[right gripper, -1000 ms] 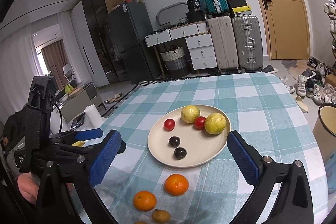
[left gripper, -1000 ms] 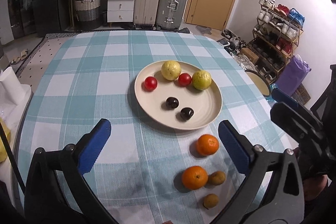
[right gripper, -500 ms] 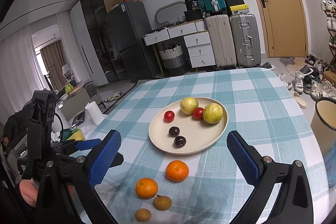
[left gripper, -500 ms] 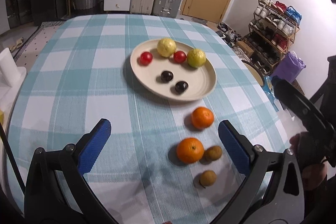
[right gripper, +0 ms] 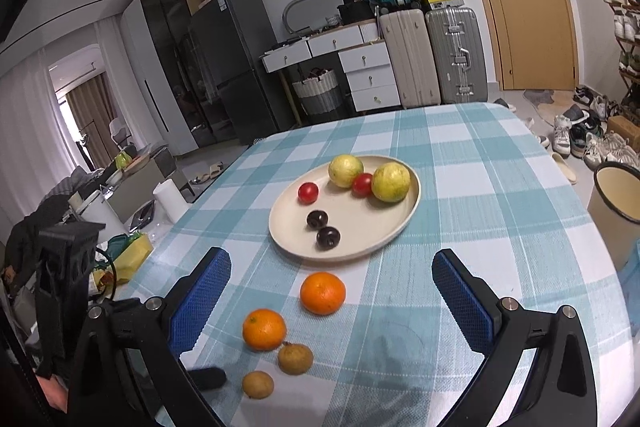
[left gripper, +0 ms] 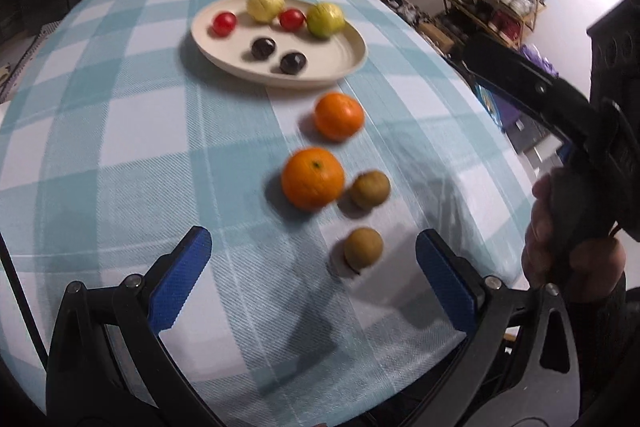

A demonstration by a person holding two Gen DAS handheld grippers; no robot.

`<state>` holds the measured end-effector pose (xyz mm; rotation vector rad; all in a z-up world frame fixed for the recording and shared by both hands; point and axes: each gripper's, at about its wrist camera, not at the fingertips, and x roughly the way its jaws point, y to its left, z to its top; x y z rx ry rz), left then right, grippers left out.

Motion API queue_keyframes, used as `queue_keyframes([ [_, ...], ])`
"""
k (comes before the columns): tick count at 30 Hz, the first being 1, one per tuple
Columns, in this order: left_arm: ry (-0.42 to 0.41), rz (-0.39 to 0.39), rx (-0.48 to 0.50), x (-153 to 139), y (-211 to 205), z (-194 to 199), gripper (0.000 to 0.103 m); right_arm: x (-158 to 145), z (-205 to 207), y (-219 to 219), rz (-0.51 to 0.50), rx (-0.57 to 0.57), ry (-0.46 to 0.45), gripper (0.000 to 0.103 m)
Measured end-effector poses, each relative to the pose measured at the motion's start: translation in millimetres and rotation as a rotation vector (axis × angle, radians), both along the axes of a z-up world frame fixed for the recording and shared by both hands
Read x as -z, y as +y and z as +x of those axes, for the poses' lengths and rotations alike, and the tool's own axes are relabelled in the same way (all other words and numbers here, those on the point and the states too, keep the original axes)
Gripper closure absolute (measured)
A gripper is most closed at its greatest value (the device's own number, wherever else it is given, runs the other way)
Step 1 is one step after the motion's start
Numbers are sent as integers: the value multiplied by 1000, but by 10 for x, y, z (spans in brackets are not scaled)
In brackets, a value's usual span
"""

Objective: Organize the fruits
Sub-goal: 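Lower the left gripper onto a small brown round fruit and close it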

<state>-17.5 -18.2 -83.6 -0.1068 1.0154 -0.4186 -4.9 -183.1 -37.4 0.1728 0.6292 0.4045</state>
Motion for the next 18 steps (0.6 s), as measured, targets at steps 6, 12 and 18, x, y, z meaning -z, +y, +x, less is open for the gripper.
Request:
queue_keyframes([
  [6, 20, 24, 38, 121, -170, -11, 1, 119, -46, -1, -7, -9, 34, 0],
  [12, 17, 20, 80, 164, -289, -37, 14, 193, -81, -55, 5, -6, 64, 0],
  [18, 27, -18, 96, 161, -292, -33, 37, 227, -113, -100, 13, -2, 78, 0],
])
